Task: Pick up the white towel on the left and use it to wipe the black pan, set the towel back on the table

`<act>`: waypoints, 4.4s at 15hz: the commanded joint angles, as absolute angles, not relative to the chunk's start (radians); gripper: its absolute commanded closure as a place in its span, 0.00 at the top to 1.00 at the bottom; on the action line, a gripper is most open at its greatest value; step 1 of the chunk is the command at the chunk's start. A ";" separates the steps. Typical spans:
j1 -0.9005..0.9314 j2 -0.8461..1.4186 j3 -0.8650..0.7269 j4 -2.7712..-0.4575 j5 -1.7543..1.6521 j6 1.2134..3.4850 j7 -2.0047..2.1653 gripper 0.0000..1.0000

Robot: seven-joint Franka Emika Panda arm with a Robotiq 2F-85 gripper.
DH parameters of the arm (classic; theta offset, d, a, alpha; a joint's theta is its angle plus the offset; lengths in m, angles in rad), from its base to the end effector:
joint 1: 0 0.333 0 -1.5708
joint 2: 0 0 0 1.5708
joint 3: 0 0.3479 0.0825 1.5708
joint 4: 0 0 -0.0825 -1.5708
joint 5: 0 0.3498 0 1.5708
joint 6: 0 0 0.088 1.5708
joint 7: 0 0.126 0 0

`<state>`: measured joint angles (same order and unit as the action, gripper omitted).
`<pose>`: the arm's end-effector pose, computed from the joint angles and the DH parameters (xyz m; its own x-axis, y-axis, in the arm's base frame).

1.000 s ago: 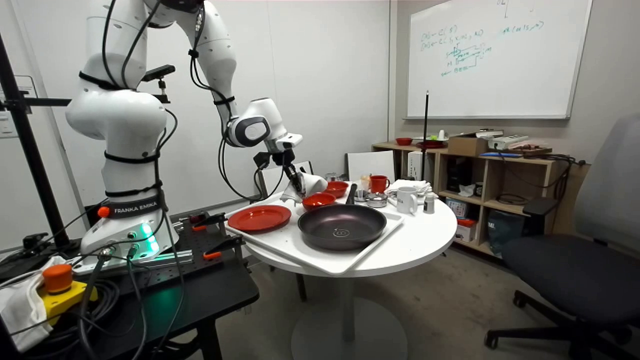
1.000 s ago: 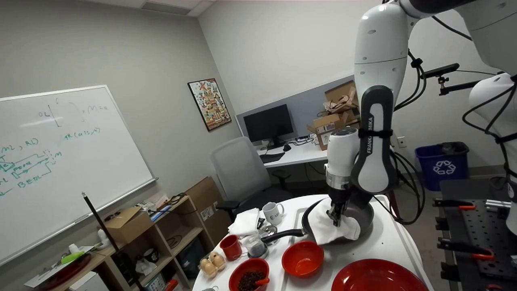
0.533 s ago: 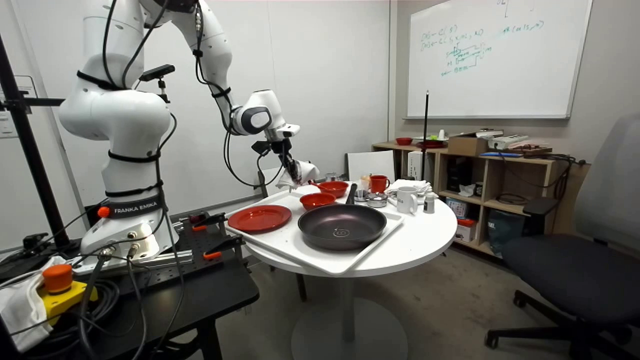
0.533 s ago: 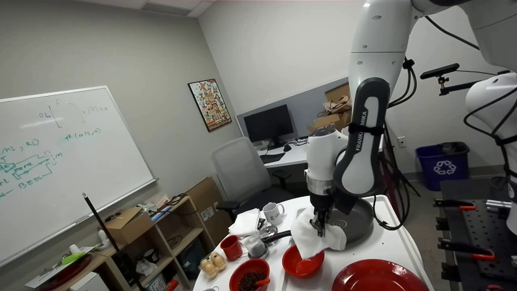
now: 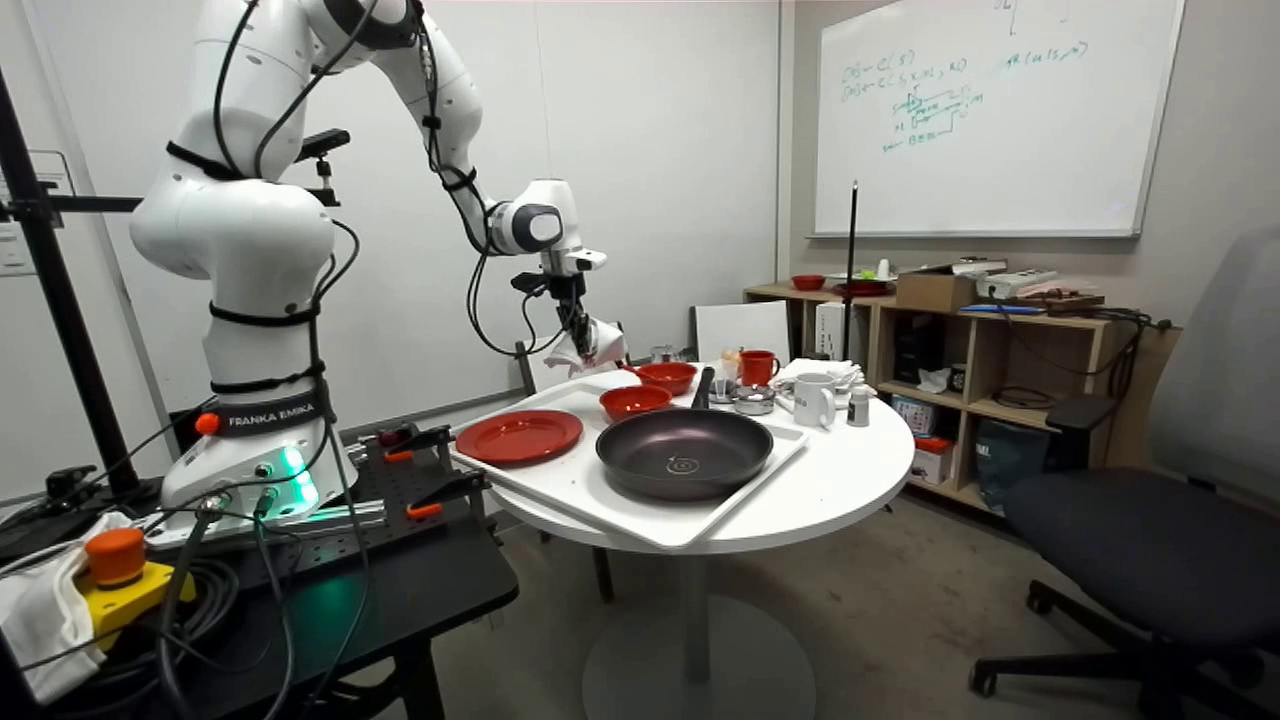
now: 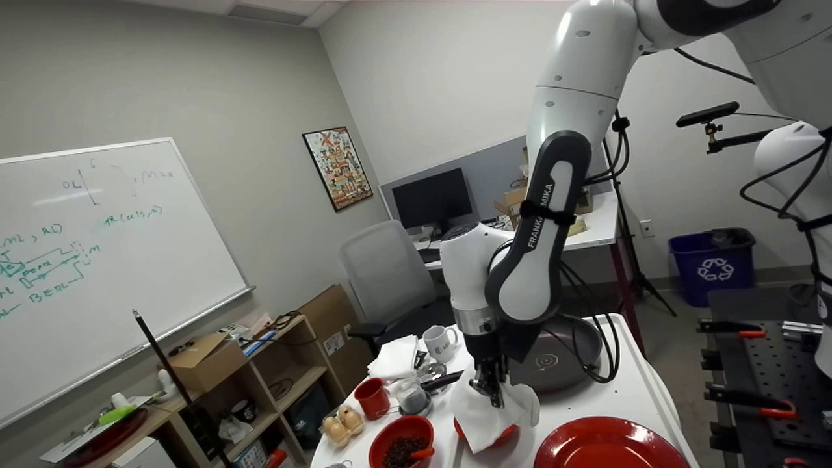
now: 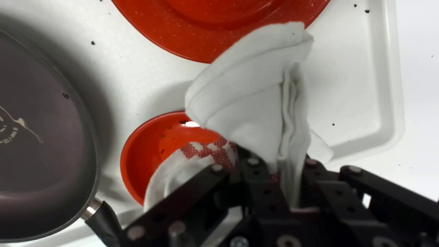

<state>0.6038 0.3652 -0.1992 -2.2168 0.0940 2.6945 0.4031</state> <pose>0.5138 0.2200 0.2645 0.9906 -0.0650 0.1205 -0.0619 -0.9976 -0.0295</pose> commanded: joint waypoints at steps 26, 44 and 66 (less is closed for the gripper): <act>0.467 0.707 0.008 -1.871 -0.094 2.435 0.464 0.17; 0.488 0.734 0.035 -1.816 -0.122 2.399 0.438 0.04; 0.471 0.891 0.062 -1.516 -0.126 2.207 0.349 0.40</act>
<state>0.4667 0.8651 0.0616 -1.5673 -0.1112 2.2515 0.3464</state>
